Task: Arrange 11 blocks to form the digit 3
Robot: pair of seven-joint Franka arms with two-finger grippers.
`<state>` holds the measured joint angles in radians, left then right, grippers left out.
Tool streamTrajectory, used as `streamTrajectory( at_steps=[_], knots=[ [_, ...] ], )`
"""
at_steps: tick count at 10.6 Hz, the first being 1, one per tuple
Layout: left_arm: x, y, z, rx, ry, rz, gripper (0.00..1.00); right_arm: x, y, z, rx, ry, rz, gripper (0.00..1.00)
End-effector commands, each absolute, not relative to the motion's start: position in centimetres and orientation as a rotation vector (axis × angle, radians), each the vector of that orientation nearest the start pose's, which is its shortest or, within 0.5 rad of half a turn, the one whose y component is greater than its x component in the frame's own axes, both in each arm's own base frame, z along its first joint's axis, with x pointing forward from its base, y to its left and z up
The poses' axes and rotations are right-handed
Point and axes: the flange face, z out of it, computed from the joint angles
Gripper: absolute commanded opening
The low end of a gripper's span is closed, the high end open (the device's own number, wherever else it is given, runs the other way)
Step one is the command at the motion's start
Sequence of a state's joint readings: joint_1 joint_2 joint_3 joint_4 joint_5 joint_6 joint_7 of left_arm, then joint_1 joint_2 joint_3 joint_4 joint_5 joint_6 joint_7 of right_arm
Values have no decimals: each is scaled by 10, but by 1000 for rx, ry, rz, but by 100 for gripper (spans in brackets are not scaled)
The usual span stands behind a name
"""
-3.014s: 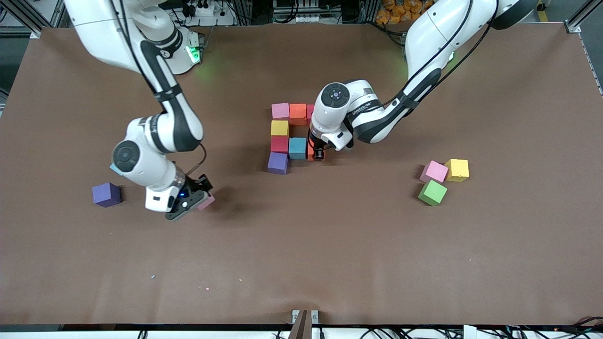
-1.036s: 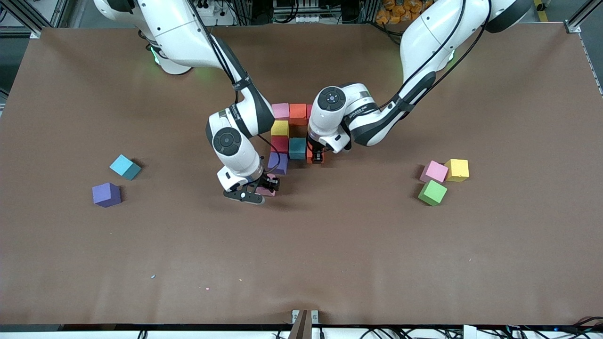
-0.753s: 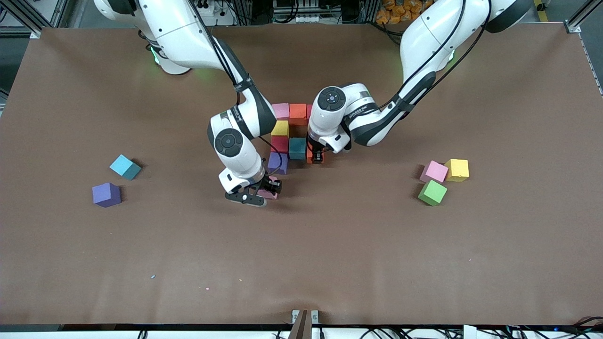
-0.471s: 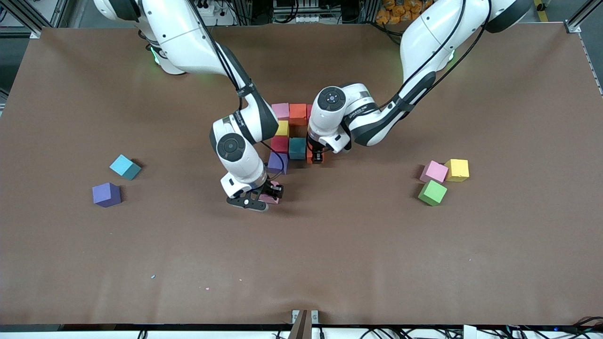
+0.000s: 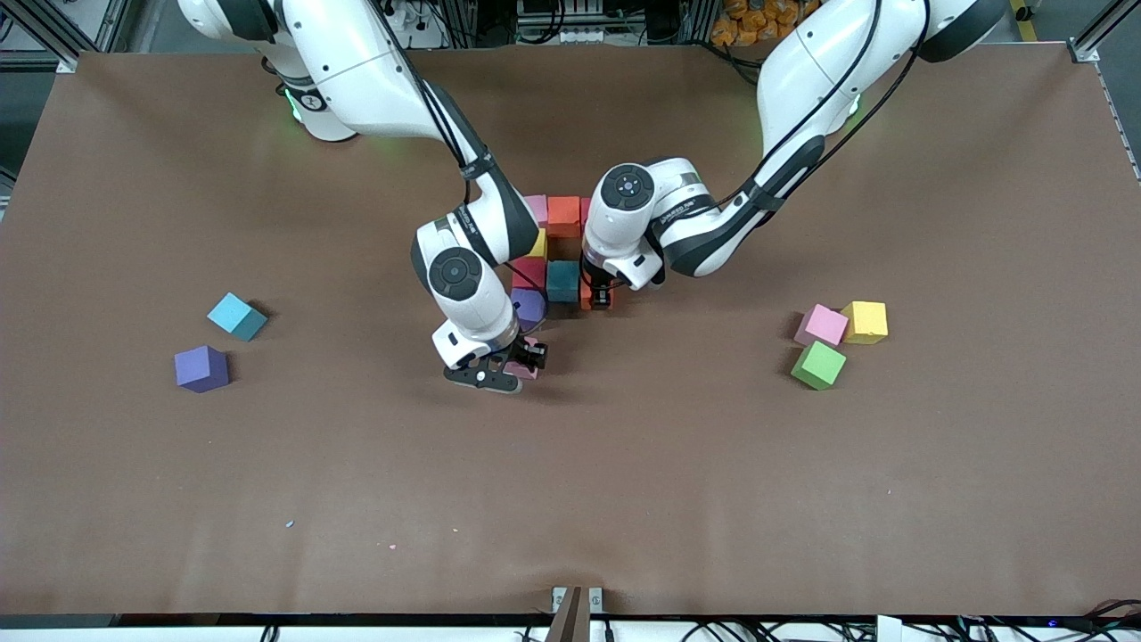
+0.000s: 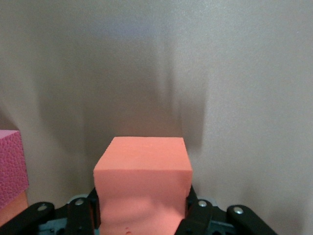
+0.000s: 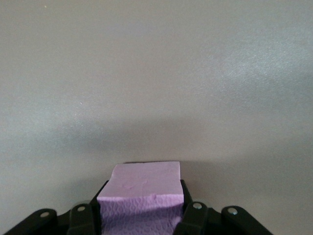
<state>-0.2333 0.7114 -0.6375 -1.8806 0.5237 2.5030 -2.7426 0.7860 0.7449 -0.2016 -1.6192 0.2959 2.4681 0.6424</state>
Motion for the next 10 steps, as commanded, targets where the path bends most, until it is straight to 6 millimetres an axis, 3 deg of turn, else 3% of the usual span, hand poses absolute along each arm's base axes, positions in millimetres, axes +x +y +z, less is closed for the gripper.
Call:
streamTrajectory(
  at_steps=[1,10],
  knots=[
    [422,-478,202,2035,2282,-119,0,566,407,201,-3018,344,-72,45],
    [419,-482,204,2017,2294,-122,0,543,407,195,-3053,338,7,45]
  ],
)
